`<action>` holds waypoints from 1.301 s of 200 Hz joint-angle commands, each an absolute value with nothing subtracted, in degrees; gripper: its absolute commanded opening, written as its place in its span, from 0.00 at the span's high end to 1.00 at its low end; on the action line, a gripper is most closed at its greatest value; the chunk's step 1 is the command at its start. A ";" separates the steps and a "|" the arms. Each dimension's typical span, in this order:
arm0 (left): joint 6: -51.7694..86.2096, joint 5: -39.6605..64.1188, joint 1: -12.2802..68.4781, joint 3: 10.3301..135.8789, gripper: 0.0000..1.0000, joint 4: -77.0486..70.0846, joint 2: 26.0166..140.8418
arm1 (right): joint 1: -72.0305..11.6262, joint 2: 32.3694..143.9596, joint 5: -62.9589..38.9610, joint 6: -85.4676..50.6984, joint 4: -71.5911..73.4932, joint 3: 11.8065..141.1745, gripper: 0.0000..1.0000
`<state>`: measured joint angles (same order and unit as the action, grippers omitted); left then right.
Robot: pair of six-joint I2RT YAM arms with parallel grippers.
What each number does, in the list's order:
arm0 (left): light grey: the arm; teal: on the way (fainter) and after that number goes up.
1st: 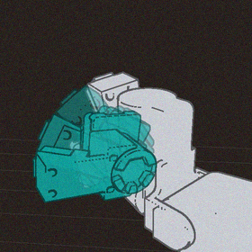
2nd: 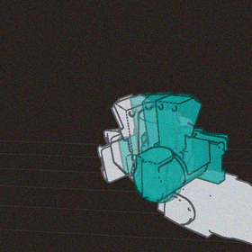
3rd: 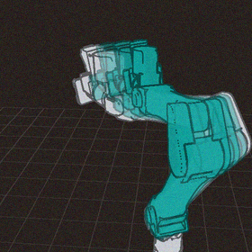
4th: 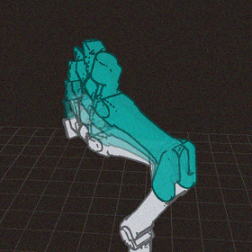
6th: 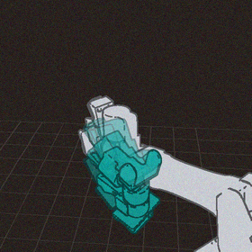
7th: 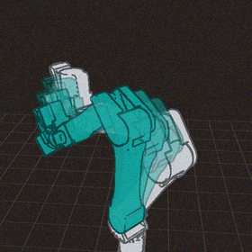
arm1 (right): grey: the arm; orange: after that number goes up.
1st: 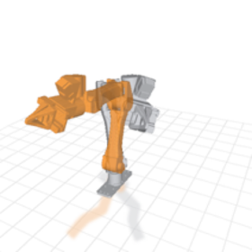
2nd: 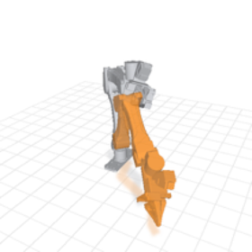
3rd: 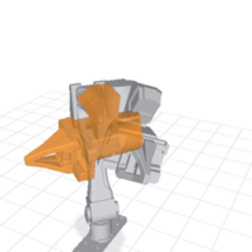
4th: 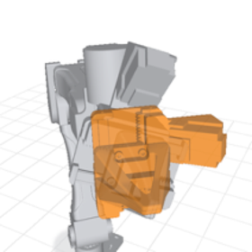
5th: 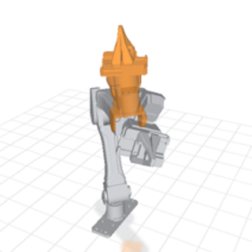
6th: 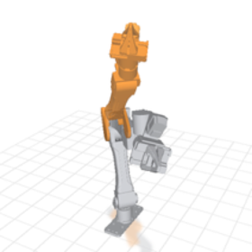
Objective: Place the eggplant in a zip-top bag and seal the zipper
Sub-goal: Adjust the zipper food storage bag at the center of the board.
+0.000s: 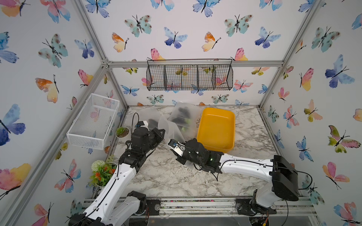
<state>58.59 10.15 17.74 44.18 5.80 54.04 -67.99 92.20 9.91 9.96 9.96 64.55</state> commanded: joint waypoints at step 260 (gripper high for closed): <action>0.64 23.46 21.81 62.44 0.32 17.96 57.97 | -38.52 95.86 -43.95 7.35 -12.74 78.90 0.96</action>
<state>16.40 8.45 19.64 65.12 18.59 54.19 -39.24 93.69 -40.03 3.88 -4.80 78.65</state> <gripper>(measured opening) 0.543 0.042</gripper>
